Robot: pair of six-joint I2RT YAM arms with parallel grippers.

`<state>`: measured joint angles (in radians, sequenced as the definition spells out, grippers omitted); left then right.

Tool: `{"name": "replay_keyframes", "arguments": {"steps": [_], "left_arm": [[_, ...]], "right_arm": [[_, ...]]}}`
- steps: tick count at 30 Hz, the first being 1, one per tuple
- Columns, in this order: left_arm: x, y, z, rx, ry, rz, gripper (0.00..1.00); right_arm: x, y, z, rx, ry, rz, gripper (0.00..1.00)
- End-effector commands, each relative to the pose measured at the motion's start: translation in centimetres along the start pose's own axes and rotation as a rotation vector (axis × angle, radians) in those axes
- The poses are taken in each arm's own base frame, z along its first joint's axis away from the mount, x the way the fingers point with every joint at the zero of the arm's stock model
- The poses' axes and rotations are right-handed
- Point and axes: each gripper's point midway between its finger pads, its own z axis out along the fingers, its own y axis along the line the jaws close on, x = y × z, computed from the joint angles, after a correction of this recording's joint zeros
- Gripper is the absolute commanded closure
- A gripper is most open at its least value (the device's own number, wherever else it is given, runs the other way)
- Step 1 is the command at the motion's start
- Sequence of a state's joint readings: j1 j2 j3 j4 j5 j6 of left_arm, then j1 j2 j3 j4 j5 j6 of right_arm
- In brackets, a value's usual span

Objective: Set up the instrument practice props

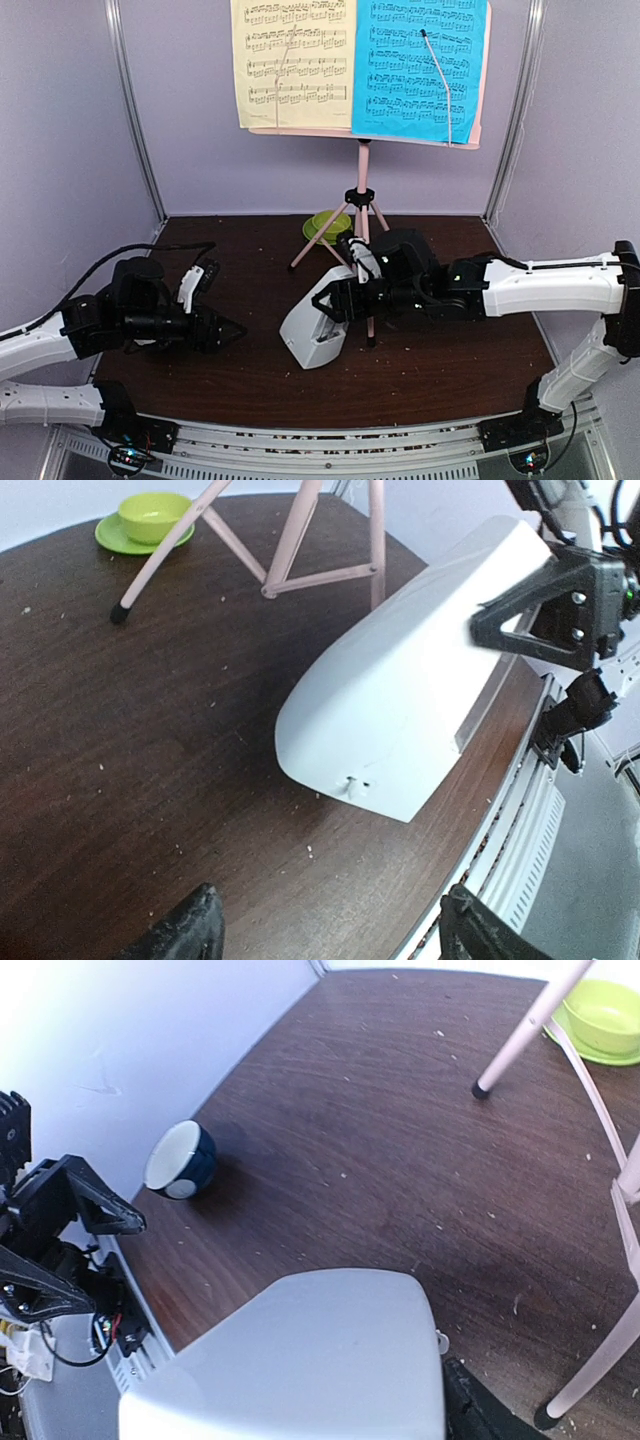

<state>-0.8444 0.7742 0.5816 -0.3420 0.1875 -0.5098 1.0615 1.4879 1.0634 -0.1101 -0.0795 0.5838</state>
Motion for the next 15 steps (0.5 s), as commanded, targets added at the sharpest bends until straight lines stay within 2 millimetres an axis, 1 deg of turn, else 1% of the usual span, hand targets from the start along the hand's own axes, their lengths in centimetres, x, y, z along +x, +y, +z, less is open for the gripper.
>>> {"name": "replay_keyframes", "arguments": {"steps": [1, 4, 6, 11, 13, 15], "left_arm": [[-1.6, -2.5, -1.3, 0.083, -0.101, 0.195, 0.22], [-1.3, -3.8, -2.1, 0.106, -0.114, 0.329, 0.19], [-0.8, -4.5, -2.3, 0.115, -0.102, 0.407, 0.19], [0.6, -6.2, -1.8, 0.133, -0.054, 0.573, 0.18], [0.7, -6.6, -1.5, 0.127, -0.044, 0.606, 0.18], [0.4, -6.8, -1.3, 0.115, -0.048, 0.621, 0.16]], "right_arm": [[-5.4, 5.9, -4.2, -0.287, -0.193, -0.054, 0.94], [-5.6, 7.3, -5.6, -0.371, -0.206, -0.097, 0.99], [-5.7, 8.2, -6.7, -0.419, -0.221, -0.126, 1.0], [-6.2, 9.4, -9.1, -0.495, -0.263, -0.175, 1.0], [-6.1, 9.8, -9.7, -0.515, -0.265, -0.19, 1.0], [-6.2, 10.1, -10.2, -0.532, -0.268, -0.196, 1.0]]}}
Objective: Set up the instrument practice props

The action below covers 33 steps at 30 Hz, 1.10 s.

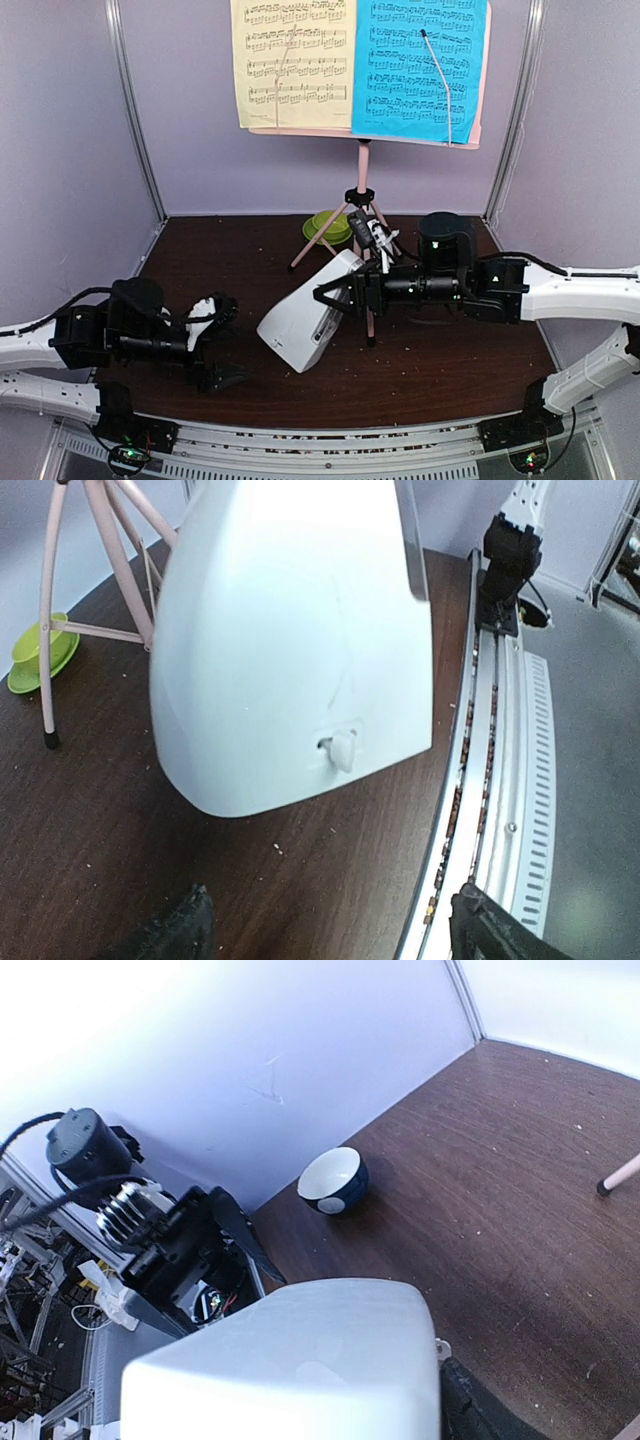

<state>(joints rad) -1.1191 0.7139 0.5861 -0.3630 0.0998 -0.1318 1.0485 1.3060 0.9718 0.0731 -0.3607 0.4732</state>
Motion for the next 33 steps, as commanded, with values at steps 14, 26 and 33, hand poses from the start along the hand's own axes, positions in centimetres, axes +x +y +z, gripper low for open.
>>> {"name": "replay_keyframes", "arguments": {"steps": [14, 26, 33], "left_arm": [[-4.6, 0.3, 2.7, -0.041, -0.022, 0.084, 0.08], [-5.2, 0.3, 3.9, -0.037, -0.011, 0.073, 0.24], [-4.7, 0.4, 4.1, -0.039, -0.003, 0.076, 0.47]], "right_arm": [[-4.5, 4.6, -1.3, -0.148, -0.151, -0.048, 1.0], [-3.9, 4.6, -1.1, -0.139, -0.146, -0.035, 1.0], [-3.9, 4.3, -1.6, -0.122, -0.158, -0.03, 1.0]]}}
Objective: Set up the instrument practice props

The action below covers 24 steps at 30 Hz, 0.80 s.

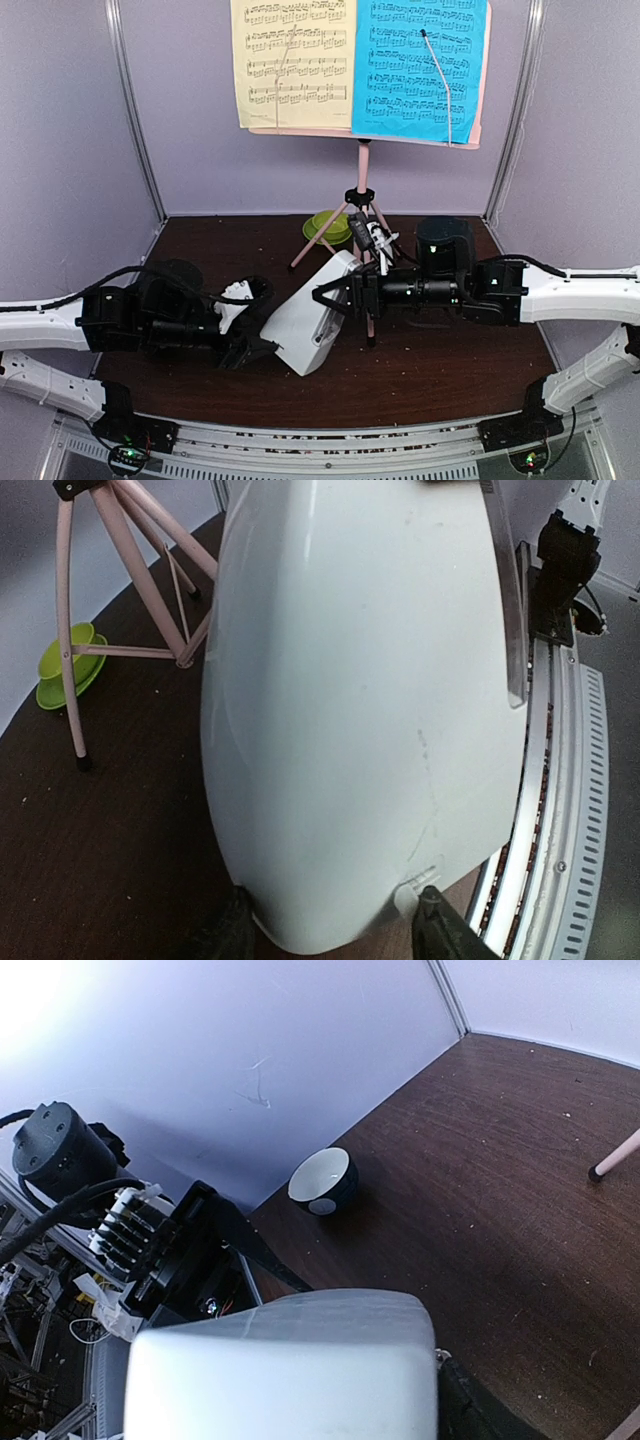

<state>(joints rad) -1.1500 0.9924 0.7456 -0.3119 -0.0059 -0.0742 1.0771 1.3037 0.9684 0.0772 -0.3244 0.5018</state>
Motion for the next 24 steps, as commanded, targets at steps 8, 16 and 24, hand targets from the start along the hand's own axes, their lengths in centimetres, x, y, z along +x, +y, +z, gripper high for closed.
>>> {"name": "replay_keyframes", "arguments": {"steps": [8, 16, 24], "left_arm": [[-3.4, 2.4, -2.2, -0.072, -0.17, -0.166, 0.1], [-1.4, 8.5, -4.6, -0.291, -0.206, -0.517, 0.02], [0.6, 10.1, -5.0, -0.38, -0.156, -0.642, 0.03]], "right_arm": [[-2.6, -0.8, -0.4, 0.2, -0.139, 0.012, 1.0], [0.6, -3.5, 2.9, 0.549, -0.13, 0.085, 1.0], [4.2, -5.4, 5.2, 0.872, -0.097, 0.073, 0.97]]}}
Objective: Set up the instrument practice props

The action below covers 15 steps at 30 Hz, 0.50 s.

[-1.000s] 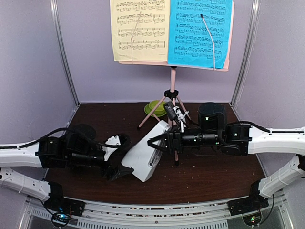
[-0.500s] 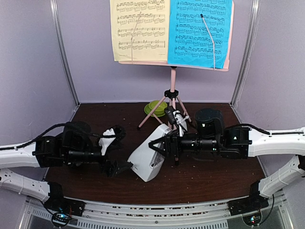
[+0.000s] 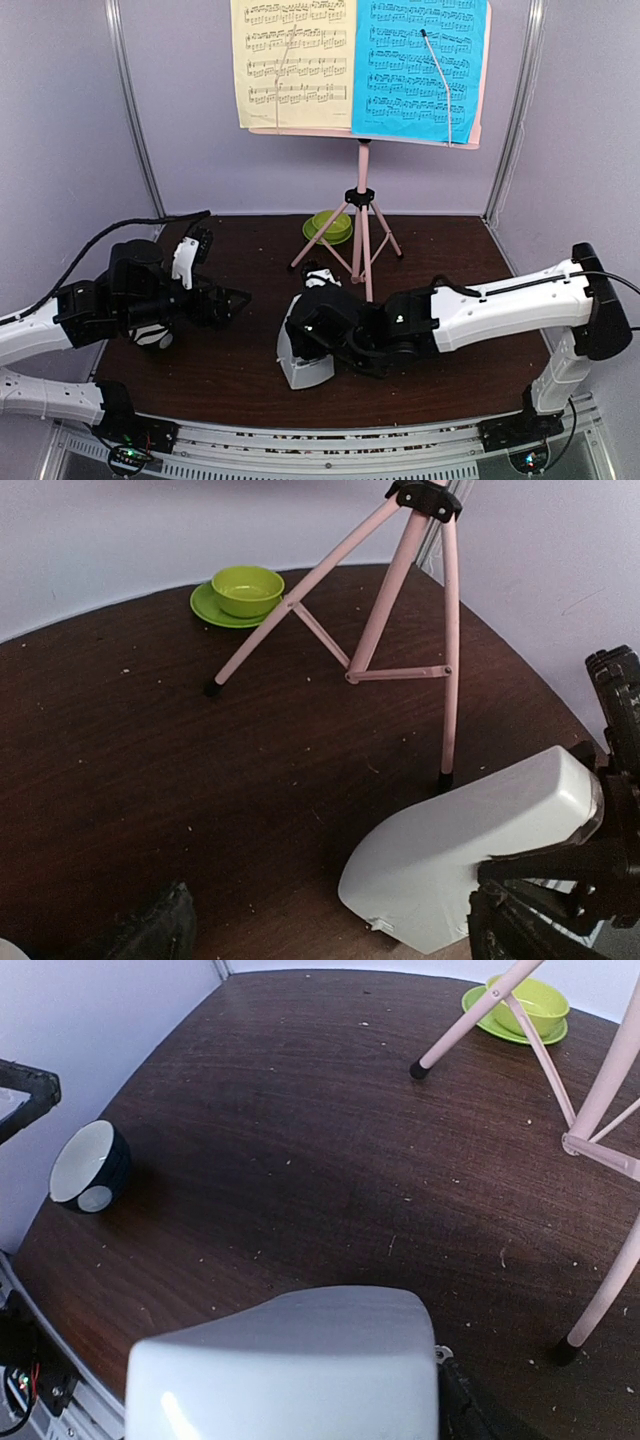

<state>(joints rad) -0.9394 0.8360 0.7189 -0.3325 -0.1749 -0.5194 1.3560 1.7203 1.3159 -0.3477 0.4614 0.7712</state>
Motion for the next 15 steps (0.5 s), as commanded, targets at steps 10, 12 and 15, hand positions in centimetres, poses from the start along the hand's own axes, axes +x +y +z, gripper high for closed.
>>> {"name": "replay_keyframes", "arguments": {"steps": [10, 12, 15], "left_arm": [[1.5, 1.6, -0.1, -0.067, 0.024, -0.126, 0.03], [1.5, 1.6, -0.2, -0.067, 0.026, -0.122, 0.04], [1.7, 1.7, -0.2, -0.069, 0.036, -0.115, 0.04]], "right_arm": [[-2.7, -1.4, 0.8, 0.429, -0.215, 0.184, 0.87], [-2.7, -1.4, 1.1, 0.47, -0.224, 0.204, 0.89], [-2.5, -1.2, 1.3, 0.516, -0.235, 0.223, 0.81]]}}
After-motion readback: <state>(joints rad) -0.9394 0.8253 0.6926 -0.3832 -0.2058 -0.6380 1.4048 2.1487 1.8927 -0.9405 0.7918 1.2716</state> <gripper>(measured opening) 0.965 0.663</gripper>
